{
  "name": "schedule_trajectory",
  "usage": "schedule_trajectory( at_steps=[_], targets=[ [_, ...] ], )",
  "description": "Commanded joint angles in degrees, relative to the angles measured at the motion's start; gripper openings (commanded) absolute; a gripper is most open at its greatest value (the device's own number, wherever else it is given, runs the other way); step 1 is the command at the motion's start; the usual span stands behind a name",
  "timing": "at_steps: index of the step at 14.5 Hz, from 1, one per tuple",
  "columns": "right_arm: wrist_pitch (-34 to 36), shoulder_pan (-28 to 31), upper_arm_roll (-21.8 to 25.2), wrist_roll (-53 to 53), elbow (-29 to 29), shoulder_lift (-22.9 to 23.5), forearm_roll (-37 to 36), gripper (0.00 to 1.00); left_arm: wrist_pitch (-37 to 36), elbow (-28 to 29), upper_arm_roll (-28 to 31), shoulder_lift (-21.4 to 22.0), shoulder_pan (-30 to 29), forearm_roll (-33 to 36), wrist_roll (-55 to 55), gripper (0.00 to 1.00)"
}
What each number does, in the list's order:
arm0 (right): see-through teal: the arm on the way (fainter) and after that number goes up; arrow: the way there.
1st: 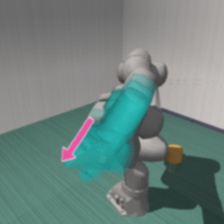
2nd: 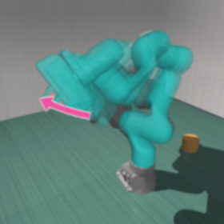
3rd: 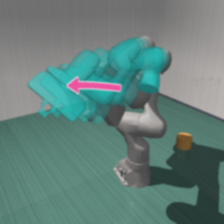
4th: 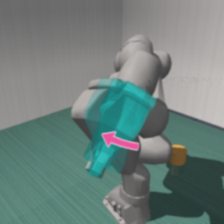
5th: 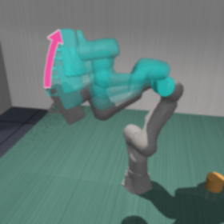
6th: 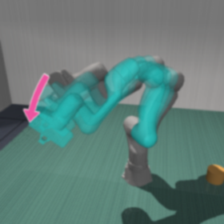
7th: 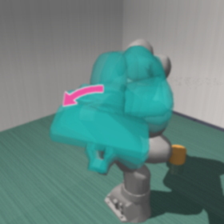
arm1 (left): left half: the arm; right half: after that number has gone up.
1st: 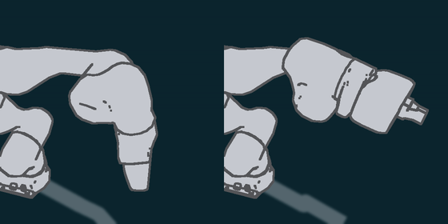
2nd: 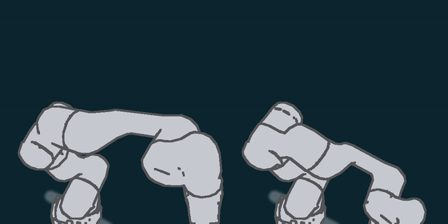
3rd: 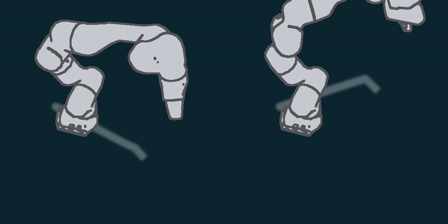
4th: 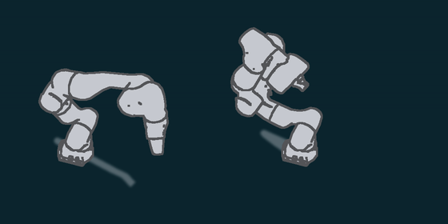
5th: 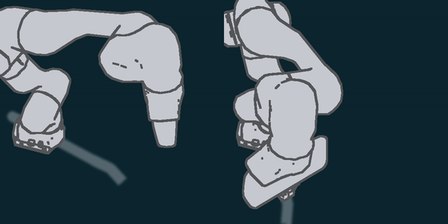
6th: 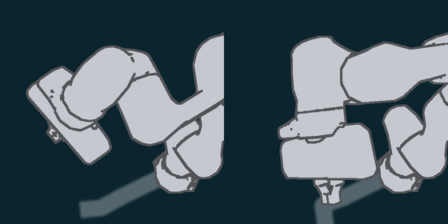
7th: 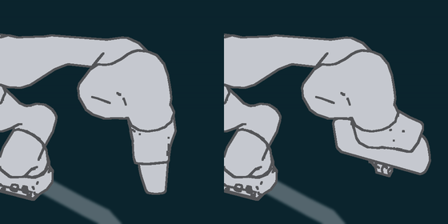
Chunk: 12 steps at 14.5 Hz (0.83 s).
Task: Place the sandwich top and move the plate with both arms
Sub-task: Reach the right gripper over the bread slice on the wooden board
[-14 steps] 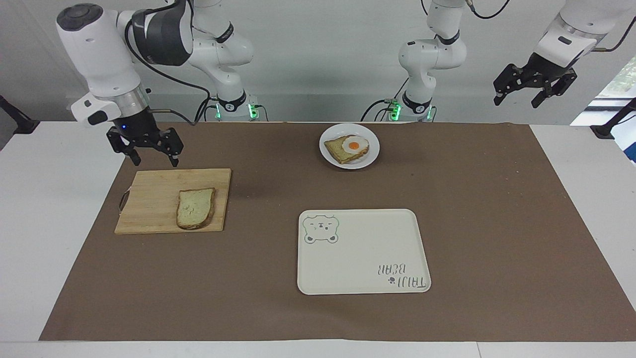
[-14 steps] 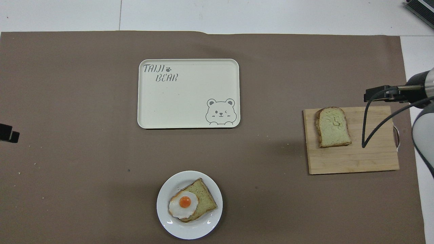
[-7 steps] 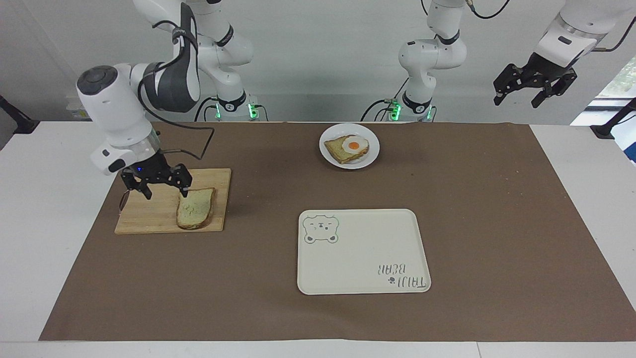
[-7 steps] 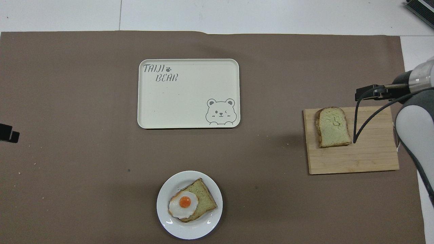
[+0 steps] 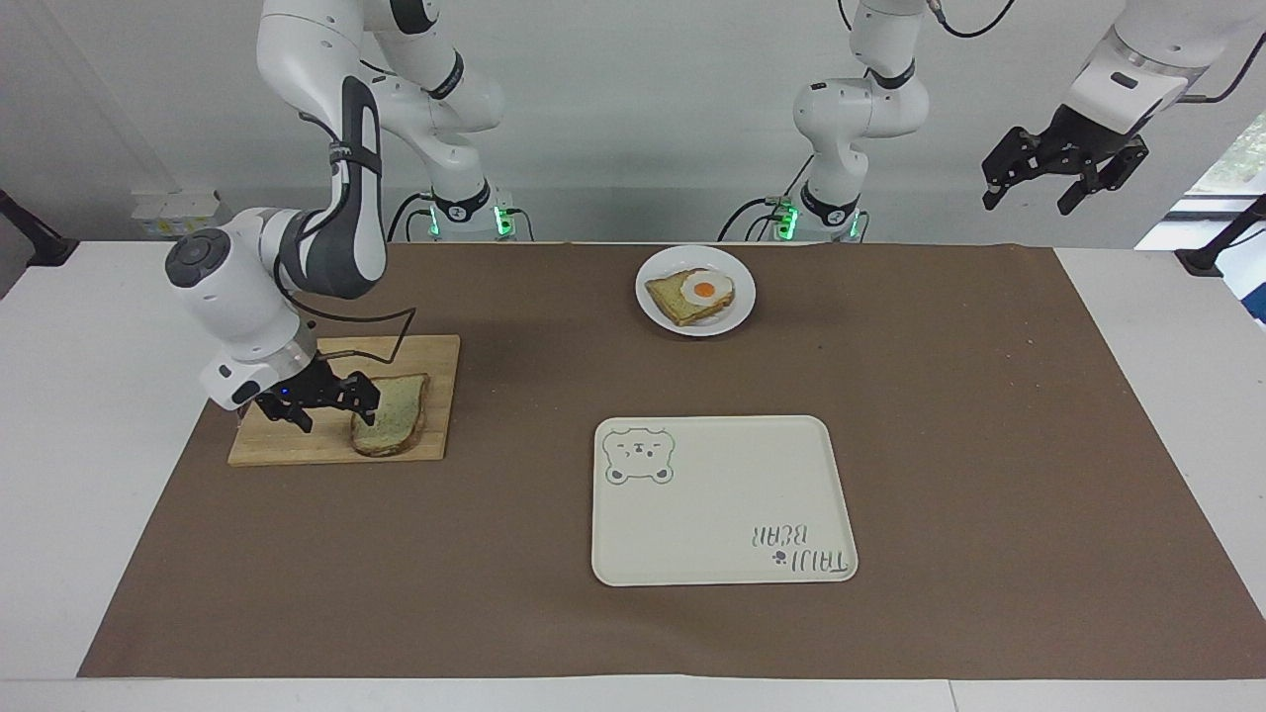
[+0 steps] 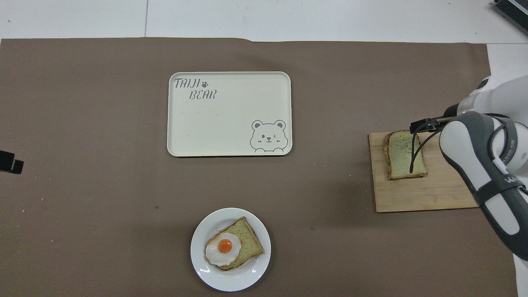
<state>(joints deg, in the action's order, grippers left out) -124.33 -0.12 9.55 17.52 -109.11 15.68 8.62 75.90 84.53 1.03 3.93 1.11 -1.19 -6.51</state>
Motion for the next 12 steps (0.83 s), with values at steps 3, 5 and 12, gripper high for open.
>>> schedule_trajectory(
  at_steps=[3,5,12],
  targets=[
    [-1.2,0.9,-0.4,3.0,-2.9,0.3,3.8,1.0,-0.2,1.5,0.0,1.4,-0.1,0.0,-0.4,1.0],
    [-1.7,1.2,-0.4,2.8,-2.9,1.6,8.7,1.0,-0.2,1.5,0.0,1.3,-0.1,0.0,-0.4,1.0],
    [-3.8,1.9,-0.4,8.8,-3.3,3.0,8.9,0.87,-0.2,1.5,-0.1,1.4,-0.1,0.0,-0.4,1.0]
  ],
)
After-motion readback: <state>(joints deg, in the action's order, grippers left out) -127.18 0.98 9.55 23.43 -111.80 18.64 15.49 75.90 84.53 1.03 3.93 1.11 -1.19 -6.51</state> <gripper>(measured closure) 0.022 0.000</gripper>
